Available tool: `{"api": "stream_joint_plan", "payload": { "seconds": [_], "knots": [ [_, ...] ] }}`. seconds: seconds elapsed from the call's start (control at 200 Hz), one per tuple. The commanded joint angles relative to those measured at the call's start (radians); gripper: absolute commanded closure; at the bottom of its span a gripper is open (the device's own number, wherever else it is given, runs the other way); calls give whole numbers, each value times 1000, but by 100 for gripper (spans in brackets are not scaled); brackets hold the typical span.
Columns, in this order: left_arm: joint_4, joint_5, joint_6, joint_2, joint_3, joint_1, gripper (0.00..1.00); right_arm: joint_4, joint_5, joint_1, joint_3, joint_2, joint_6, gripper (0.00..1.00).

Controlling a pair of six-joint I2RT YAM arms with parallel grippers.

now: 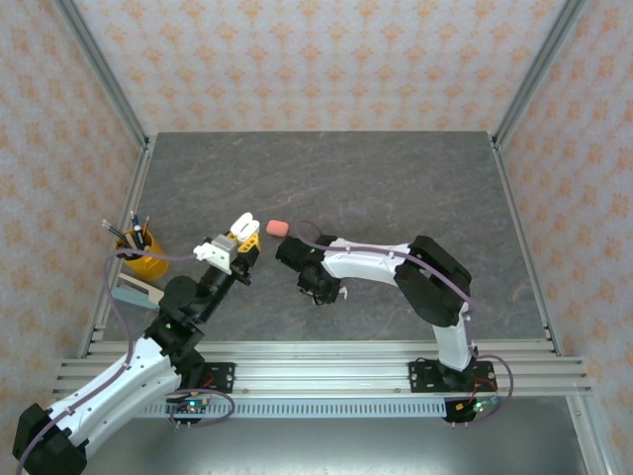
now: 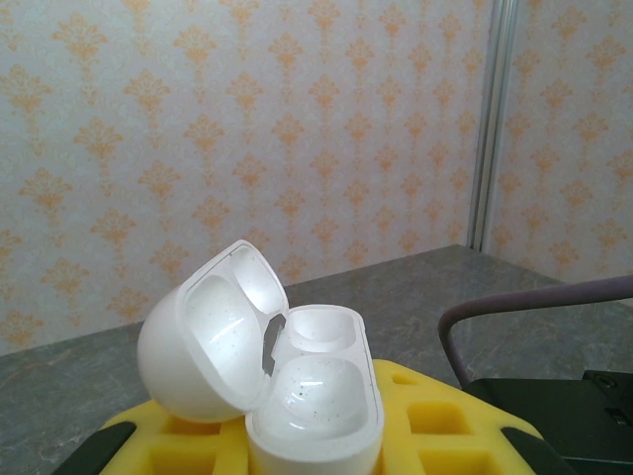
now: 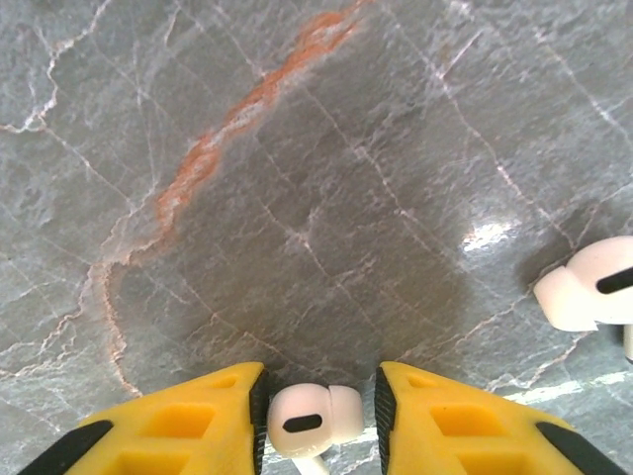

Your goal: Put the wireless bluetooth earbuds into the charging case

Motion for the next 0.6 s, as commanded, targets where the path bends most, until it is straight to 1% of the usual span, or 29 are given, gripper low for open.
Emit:
{"api": "stream_joint_plan", "payload": {
  "seconds": [0.0, 0.25, 0.36, 0.596],
  "knots": [
    [12, 12, 18, 1, 33, 11, 100, 45, -20, 20, -12, 34, -2, 65],
    [10, 13, 19, 1, 33, 11, 100, 51, -33, 20, -12, 27, -23, 61],
    [8, 13, 19, 1, 33, 11, 100, 45, -31, 26, -12, 16, -36, 57],
    [7, 14, 19, 3, 33, 10, 100, 42, -35, 29, -27, 8, -41, 56]
  ]
}}
